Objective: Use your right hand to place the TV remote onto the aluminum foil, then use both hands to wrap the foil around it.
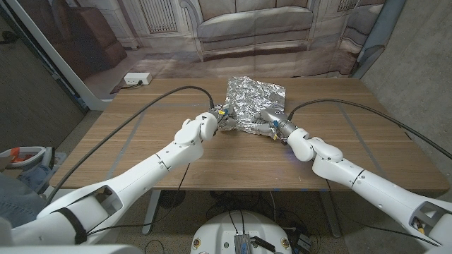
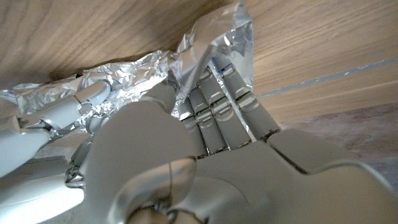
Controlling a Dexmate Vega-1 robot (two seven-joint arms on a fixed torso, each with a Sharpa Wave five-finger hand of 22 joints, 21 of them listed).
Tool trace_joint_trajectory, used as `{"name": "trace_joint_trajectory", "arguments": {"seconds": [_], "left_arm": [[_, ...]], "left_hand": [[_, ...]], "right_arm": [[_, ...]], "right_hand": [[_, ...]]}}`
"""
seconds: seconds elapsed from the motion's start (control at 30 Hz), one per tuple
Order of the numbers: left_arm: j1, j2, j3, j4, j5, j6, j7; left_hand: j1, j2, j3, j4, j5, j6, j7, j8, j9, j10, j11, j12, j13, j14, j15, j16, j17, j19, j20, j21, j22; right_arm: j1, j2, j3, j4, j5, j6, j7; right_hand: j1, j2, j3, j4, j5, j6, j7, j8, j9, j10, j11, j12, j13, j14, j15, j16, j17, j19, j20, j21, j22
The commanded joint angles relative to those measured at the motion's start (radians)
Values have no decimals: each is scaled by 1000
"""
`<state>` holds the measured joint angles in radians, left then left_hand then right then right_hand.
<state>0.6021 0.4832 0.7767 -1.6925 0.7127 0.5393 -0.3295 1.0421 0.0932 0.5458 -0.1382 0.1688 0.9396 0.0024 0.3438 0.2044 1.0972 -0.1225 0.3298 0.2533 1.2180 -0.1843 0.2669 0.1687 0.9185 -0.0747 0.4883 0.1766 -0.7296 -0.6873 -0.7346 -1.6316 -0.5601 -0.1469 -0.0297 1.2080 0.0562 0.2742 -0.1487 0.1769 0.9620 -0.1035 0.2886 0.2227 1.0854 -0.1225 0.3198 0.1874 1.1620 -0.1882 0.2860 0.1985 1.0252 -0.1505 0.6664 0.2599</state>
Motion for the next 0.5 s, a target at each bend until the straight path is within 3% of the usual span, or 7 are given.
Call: {"name": "trace_joint_trajectory", "arguments": {"seconds": [0.03, 0.4, 0.5], "left_arm": [[-174, -69, -58, 164, -249, 2, -316], [-414, -179, -48, 479, -379, 0, -573], [-480, -229, -44, 615, -414, -1, -650]], "left_hand": [[8, 11, 9, 2, 2, 15, 46, -7, 4, 48, -36, 10, 9, 35, -1, -1, 5, 28, 5, 12, 3], [-35, 13, 5, 29, 1, 32, 57, -19, 4, 80, -39, 23, 25, 104, 1, 2, 9, 76, 3, 29, 3], [-46, 17, 9, 34, 3, 37, 64, -24, 4, 97, -37, 27, 26, 127, -6, 6, 13, 94, -4, 35, 3]], "right_arm": [[127, 5, 45, 10, 191, -67, 381], [222, 50, 79, 110, 357, -157, 647], [255, 65, 74, 158, 392, -165, 721]], "right_hand": [[51, 64, -6, 7, -3, 49, -34, 3, 3, 35, -18, -1, 4, 55, -45, 2, 0, 18, -65, 9, 3], [30, 75, -9, 21, 0, 47, -18, -7, 4, 45, -4, -8, 1, 57, -41, -10, -5, 0, -66, 15, -1], [24, 79, -9, 24, 1, 46, -15, -9, 4, 48, -5, -10, 1, 62, -40, -11, -5, 2, -66, 19, -2]]}}
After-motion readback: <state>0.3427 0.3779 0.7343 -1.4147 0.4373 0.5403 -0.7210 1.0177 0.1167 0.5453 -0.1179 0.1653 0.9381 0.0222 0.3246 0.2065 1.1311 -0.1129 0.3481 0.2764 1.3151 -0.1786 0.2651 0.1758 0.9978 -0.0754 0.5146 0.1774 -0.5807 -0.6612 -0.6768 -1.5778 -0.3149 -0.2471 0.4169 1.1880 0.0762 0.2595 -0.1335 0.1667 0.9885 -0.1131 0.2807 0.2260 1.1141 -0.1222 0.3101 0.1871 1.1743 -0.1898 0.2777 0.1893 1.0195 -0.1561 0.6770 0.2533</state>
